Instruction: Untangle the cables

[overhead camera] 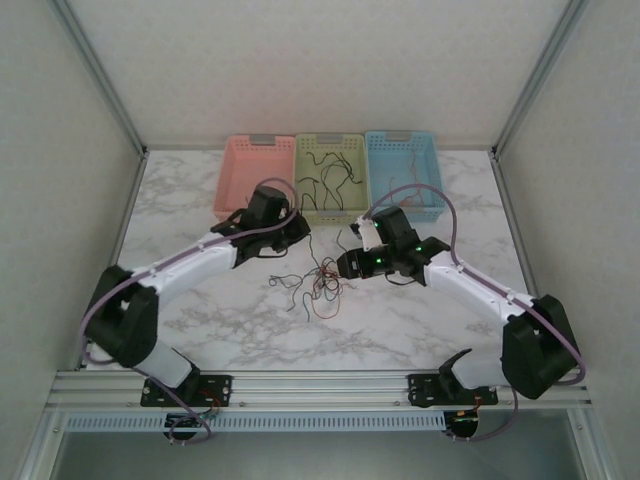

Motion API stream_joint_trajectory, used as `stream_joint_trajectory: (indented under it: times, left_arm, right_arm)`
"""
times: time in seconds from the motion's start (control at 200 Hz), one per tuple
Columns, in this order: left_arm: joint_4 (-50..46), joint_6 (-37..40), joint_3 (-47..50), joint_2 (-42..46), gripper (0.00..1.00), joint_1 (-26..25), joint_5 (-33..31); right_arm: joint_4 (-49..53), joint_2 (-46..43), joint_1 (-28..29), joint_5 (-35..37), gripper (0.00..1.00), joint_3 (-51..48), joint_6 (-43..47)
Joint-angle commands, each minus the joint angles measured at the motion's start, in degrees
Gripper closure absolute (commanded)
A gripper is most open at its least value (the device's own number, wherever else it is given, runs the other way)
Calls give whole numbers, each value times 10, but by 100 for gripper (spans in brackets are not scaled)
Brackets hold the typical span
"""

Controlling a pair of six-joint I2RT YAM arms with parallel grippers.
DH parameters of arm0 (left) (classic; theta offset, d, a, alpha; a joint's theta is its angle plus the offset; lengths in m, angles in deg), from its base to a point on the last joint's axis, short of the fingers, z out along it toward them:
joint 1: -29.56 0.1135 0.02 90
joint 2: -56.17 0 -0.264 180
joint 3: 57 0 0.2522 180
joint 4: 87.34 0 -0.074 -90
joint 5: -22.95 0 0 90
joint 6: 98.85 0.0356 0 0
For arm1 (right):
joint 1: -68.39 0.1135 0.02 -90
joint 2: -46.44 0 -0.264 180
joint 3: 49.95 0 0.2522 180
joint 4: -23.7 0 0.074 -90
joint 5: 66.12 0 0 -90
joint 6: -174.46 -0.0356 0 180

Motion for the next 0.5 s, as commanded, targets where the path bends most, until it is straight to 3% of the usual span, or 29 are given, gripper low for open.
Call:
stream_joint_trajectory:
  times: [0.0, 0.235, 0.496]
  left_arm:
    - [-50, 28, 19, 62, 100, -4, -8]
    - [-138, 100, 3, 172, 100, -4, -28]
    - [-172, 119, -2, 204, 100, -2, -52]
  right_arm:
    - [-44, -37, 0, -32, 52, -13, -3]
    - [-91, -88, 2, -63, 51, -35, -8]
    - [-216, -180, 11, -143, 49, -95, -8]
